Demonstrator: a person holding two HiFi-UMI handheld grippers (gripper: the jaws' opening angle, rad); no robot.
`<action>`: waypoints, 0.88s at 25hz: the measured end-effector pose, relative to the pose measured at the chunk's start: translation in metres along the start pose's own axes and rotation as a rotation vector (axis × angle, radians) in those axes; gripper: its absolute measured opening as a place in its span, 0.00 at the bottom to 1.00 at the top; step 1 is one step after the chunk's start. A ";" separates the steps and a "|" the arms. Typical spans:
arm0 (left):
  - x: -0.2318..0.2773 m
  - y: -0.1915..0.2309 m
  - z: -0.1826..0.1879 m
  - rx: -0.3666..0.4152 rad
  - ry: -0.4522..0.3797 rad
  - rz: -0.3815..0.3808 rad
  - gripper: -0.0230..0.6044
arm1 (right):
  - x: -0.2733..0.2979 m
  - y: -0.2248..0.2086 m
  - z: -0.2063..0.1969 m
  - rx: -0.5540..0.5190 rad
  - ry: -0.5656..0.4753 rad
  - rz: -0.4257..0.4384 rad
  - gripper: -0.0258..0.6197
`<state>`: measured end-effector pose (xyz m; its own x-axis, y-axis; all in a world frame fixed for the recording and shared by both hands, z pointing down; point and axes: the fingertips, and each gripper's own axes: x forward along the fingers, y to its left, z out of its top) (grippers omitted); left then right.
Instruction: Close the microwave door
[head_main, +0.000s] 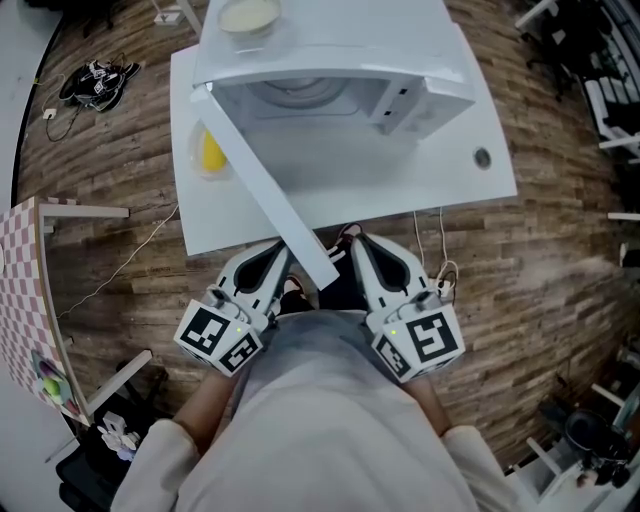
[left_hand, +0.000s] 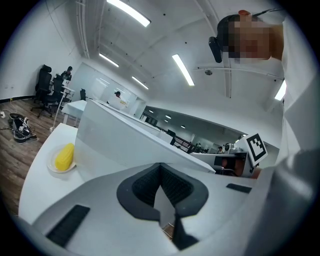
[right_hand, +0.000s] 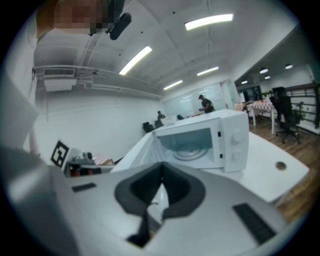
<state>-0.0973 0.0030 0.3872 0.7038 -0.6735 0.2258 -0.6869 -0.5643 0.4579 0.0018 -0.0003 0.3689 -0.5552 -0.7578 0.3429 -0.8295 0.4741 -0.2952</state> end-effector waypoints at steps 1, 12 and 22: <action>0.001 0.000 0.000 0.000 0.001 -0.001 0.06 | 0.000 -0.001 0.000 -0.002 -0.001 -0.002 0.08; 0.013 -0.005 0.001 -0.004 0.009 -0.024 0.06 | -0.002 -0.011 0.003 0.000 -0.005 -0.027 0.08; 0.019 -0.006 0.001 -0.005 0.013 -0.024 0.06 | -0.004 -0.018 0.002 0.009 -0.006 -0.030 0.08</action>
<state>-0.0797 -0.0065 0.3878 0.7221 -0.6539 0.2258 -0.6692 -0.5776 0.4674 0.0194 -0.0068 0.3711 -0.5294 -0.7743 0.3466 -0.8454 0.4470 -0.2926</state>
